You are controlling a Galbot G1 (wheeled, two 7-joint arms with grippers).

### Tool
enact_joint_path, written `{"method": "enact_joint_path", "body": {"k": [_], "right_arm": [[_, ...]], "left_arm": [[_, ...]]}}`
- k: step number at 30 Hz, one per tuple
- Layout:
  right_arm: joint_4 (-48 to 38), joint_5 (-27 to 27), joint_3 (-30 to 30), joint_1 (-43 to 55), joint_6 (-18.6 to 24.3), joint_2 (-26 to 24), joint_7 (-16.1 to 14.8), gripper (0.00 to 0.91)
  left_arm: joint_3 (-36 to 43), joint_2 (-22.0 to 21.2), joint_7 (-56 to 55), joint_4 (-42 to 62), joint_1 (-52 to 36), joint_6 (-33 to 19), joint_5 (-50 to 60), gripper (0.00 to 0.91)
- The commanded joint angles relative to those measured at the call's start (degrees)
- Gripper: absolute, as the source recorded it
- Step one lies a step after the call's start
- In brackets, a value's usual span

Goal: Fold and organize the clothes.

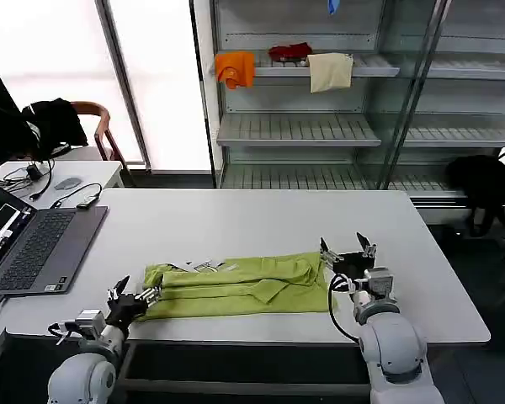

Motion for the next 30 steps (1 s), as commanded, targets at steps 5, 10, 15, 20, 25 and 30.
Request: {"method": "enact_joint_path", "body": {"k": [5, 10, 15, 20, 25, 30], "right_arm": [[1.23, 1.27, 0.53, 0.55, -0.01, -0.69, -0.17, 0.907], [0.89, 1.25, 0.54, 0.73, -0.01, -0.57, -0.25, 0.907], [0.64, 1.26, 0.51, 1.04, 0.00, -0.50, -0.24, 0.907], [0.27, 1.28, 0.51, 1.48, 0.00, -0.27, -0.13, 0.907], [-0.05, 1.31, 0.56, 1.95, 0.01, -0.22, 0.01, 0.907], [-0.25, 1.32, 0.64, 2.20, 0.00, -0.21, 0.12, 0.907]], "left_arm": [[1.20, -2.41, -4.26, 2.98, 0.35, -3.71, 1.20, 0.595], [1.93, -2.77, -3.21, 3.03, 0.46, -4.35, 1.57, 0.242], [2.36, -2.98, -2.51, 3.03, 0.51, -4.39, 2.31, 0.010], [2.70, -3.02, -1.32, 2.99, 0.55, -4.68, 3.31, 0.000], [3.12, -3.29, -0.78, 3.33, 0.09, -5.00, 4.30, 0.000], [3.33, -3.41, -0.75, 3.92, -0.57, -6.13, 4.92, 0.000]]}}
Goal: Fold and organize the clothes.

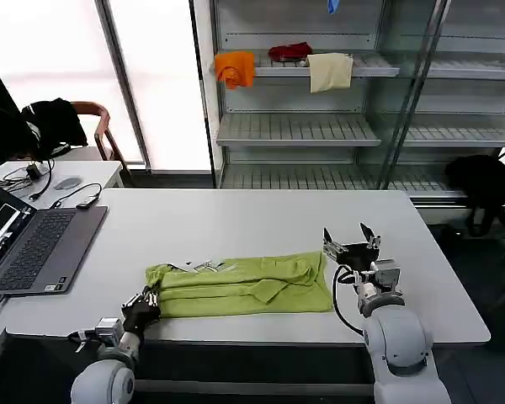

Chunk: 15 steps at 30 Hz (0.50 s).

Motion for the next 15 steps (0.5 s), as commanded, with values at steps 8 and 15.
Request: {"method": "enact_joint_path", "body": {"k": [8, 15], "right_arm": [[-0.40, 0.32, 0.55, 0.35, 0.01, -0.51, 0.04, 0.907], [-1.46, 0.66, 0.90, 0.75, 0.04, -0.68, -0.01, 0.907]], "left_arm": [[-3.69, 2.50, 3.70, -1.00, -1.33, -3.11, 5.15, 0.000], [-12.75, 11.80, 11.42, 0.25, -3.86, -2.21, 11.39, 0.000]]}}
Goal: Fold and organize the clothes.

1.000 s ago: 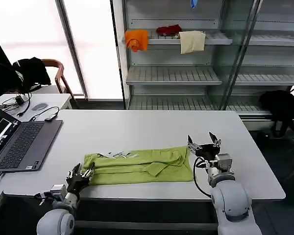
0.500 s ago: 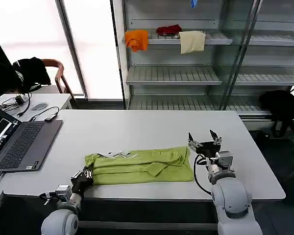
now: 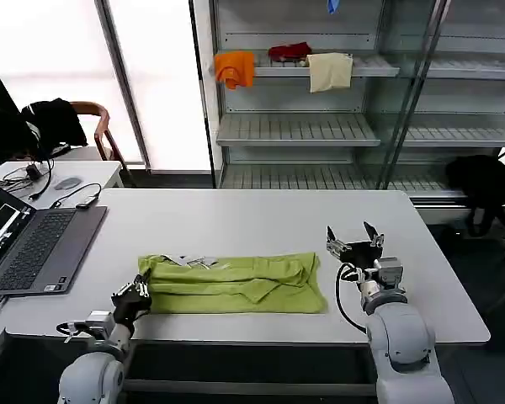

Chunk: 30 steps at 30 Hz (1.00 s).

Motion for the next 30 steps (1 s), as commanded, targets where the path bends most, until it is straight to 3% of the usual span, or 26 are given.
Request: {"method": "enact_joint_path", "body": {"k": [1, 6, 9, 14, 17, 19, 26, 30], "right_arm": [[-0.63, 0.18, 0.11, 0.19, 0.04, -0.08, -0.04, 0.907], [-1.83, 0.33, -0.09, 0.70, 0.06, -0.20, -0.12, 0.907], [-2.57, 0.30, -0.56, 1.07, 0.06, -0.20, -0.09, 0.907], [-3.90, 0.43, -1.37, 1.47, 0.09, -0.19, 0.03, 0.907], [-4.65, 0.35, -1.69, 1.32, 0.11, -0.14, 0.08, 0.907], [-4.97, 0.19, -1.82, 1.12, 0.12, 0.04, 0.07, 0.907], [-4.38, -0.01, -1.70, -0.38, 0.11, -0.03, 0.03, 0.907], [-3.37, -0.29, -1.66, -1.39, 0.10, -0.01, -0.04, 0.907]], "left_arm": [[-10.64, 11.05, 8.83, 1.58, -2.68, -0.20, 8.56, 0.000], [-16.26, 21.07, 11.81, 4.79, -5.35, 0.69, 9.94, 0.000], [-18.23, 24.54, 13.16, 5.97, -6.68, 1.35, 8.92, 0.000], [-19.44, 26.57, 13.57, 5.42, -7.87, 2.76, 7.19, 0.000], [-18.28, 24.78, 12.22, 1.67, -7.69, 5.42, 0.64, 0.000], [-16.56, 21.30, 11.21, -1.93, -6.75, 7.80, -3.05, 0.000], [-5.28, 9.44, 8.58, -10.33, -4.46, 9.00, 0.59, 0.000], [2.25, 5.86, 6.26, -13.34, -4.58, 9.52, 4.61, 0.000]]}}
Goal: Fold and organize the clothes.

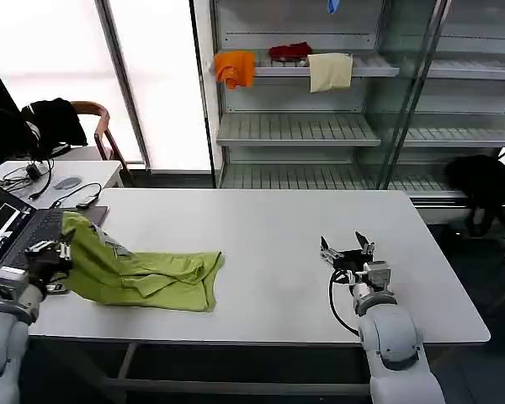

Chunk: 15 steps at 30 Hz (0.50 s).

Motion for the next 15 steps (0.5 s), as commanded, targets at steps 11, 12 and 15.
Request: {"method": "enact_joint_path", "body": {"k": [11, 12, 15], "right_arm": [[3.01, -0.52, -0.05, -3.05, 0.01, 0.47, -0.12, 0.907], [3.10, -0.53, -0.06, -3.13, 0.02, 0.49, -0.11, 0.907], [3.45, -0.56, -0.09, -3.43, 0.00, 0.65, -0.07, 0.907]], "left_arm": [[25.68, -15.38, -8.63, -7.15, 0.78, 3.04, 11.55, 0.010], [26.04, -15.49, -8.99, -6.94, 0.89, 3.03, 11.66, 0.010], [27.37, -16.43, -10.14, -5.96, 1.15, 3.48, 11.70, 0.010]]}}
